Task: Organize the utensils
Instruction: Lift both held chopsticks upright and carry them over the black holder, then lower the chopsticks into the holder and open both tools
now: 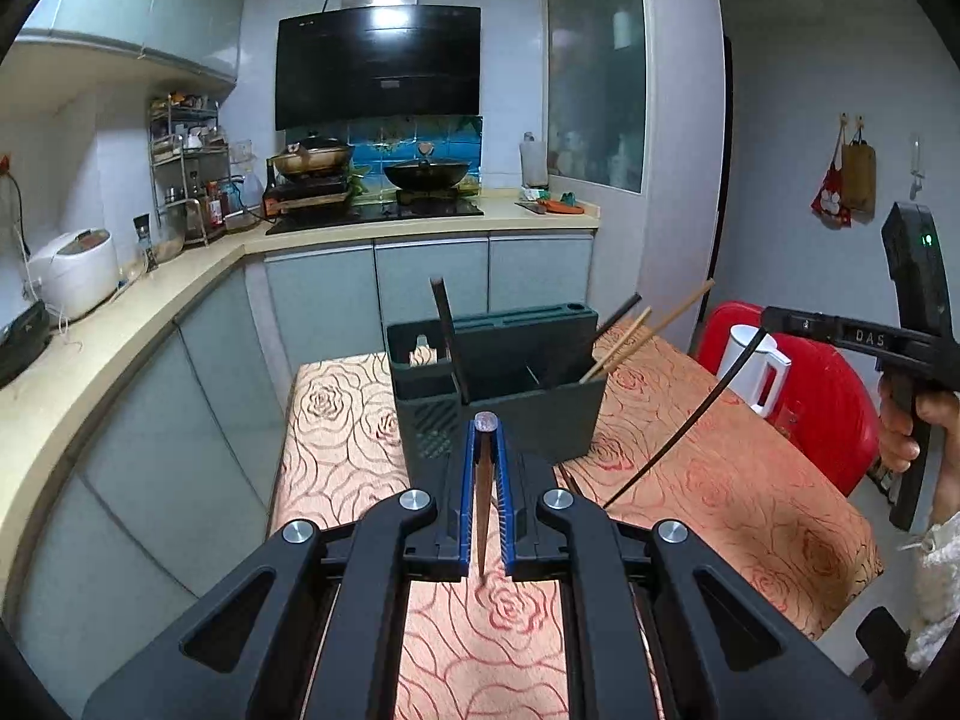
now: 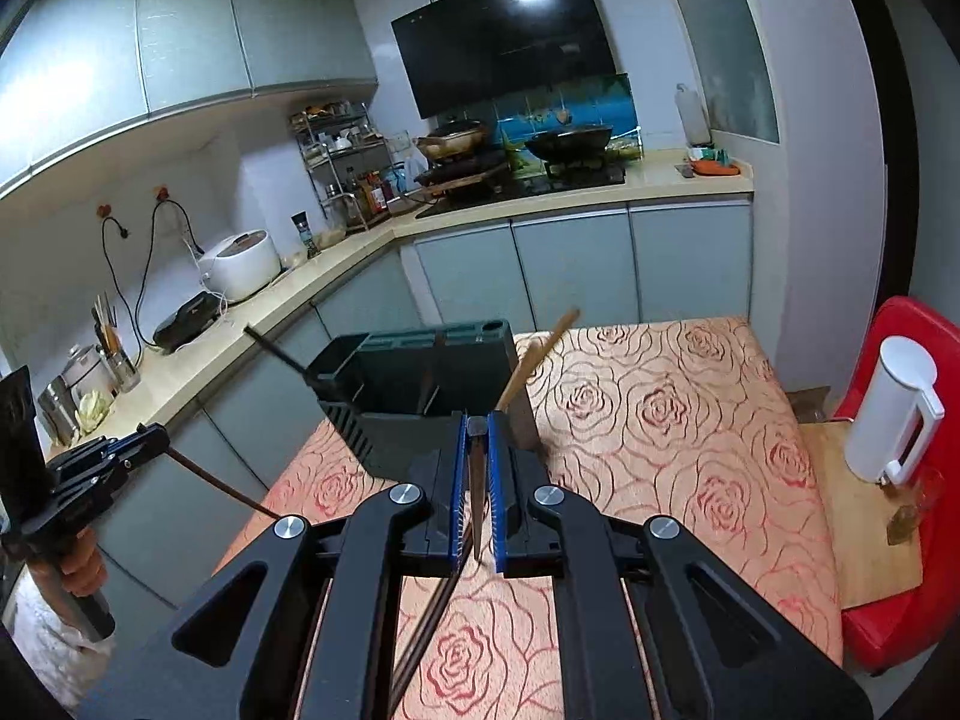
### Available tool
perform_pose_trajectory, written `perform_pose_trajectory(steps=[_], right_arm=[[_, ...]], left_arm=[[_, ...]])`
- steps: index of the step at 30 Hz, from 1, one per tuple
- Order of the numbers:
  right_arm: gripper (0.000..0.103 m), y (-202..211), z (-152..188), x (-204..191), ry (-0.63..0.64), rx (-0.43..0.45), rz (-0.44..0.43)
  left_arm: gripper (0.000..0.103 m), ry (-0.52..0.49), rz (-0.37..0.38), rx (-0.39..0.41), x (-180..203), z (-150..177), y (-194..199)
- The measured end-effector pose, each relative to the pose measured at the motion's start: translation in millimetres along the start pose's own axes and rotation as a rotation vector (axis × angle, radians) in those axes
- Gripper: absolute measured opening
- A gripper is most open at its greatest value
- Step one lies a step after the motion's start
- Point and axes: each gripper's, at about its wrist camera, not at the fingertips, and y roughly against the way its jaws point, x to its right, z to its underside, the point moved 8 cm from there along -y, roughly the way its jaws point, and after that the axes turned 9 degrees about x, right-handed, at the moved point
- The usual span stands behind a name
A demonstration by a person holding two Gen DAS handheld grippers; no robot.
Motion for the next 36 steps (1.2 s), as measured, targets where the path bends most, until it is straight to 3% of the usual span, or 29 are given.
perform_pose_trajectory(steps=[11, 22, 29, 36], right_arm=[[0.008, -2, -73, -13, 0.037, 0.044, 0.037], [0.008, -15, -128, -18, 0.080, 0.084, 0.077], [0.008, -47, -129, -25, 0.090, 0.040, 0.075], [0.008, -84, -105, -27, 0.094, -0.043, 0.085]], left_arm=[[0.006, -0.049, 0.048, 0.021, 16, -78, -15], [0.006, -0.084, 0.001, 0.079, 28, -149, -43], [0.006, -0.071, -0.025, 0.101, 28, -165, -69], [0.006, -0.072, -0.045, 0.027, 25, -132, -113]])
